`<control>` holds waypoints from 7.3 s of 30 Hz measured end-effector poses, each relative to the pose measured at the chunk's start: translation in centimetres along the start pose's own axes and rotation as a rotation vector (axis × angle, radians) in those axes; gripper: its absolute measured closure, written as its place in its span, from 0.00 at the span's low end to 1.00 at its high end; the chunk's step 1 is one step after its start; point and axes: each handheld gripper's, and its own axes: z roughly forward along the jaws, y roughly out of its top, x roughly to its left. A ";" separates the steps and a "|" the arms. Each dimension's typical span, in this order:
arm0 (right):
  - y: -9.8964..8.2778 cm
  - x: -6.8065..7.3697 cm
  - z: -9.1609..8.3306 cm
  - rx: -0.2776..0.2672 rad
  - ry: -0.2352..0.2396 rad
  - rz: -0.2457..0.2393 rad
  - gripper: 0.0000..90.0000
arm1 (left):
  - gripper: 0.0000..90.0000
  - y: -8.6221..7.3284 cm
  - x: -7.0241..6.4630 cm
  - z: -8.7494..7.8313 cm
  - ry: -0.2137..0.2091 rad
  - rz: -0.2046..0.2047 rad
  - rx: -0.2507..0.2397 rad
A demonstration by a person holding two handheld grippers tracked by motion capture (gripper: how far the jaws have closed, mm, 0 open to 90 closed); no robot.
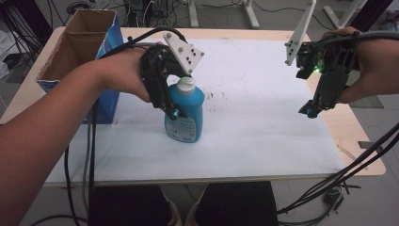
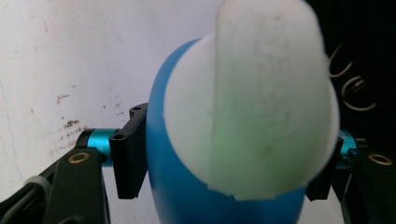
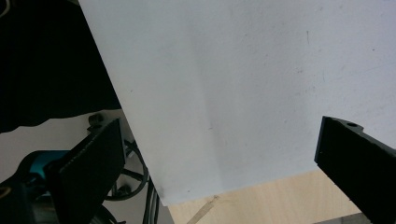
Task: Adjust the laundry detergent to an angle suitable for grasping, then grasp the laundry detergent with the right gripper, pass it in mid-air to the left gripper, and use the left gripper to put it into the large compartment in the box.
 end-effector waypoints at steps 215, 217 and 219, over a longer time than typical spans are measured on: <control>10.3 4.7 13.2 -0.840 0.208 0.089 0.01 | 0.02 -3.2 2.8 -7.0 0.175 -0.374 0.508; 10.6 4.8 13.4 -0.852 0.204 0.092 0.01 | 0.02 -3.2 2.7 -7.1 0.174 -0.369 0.508; 10.8 4.9 13.7 -0.871 0.194 0.092 0.01 | 0.02 -3.2 2.7 -7.1 0.176 -0.368 0.505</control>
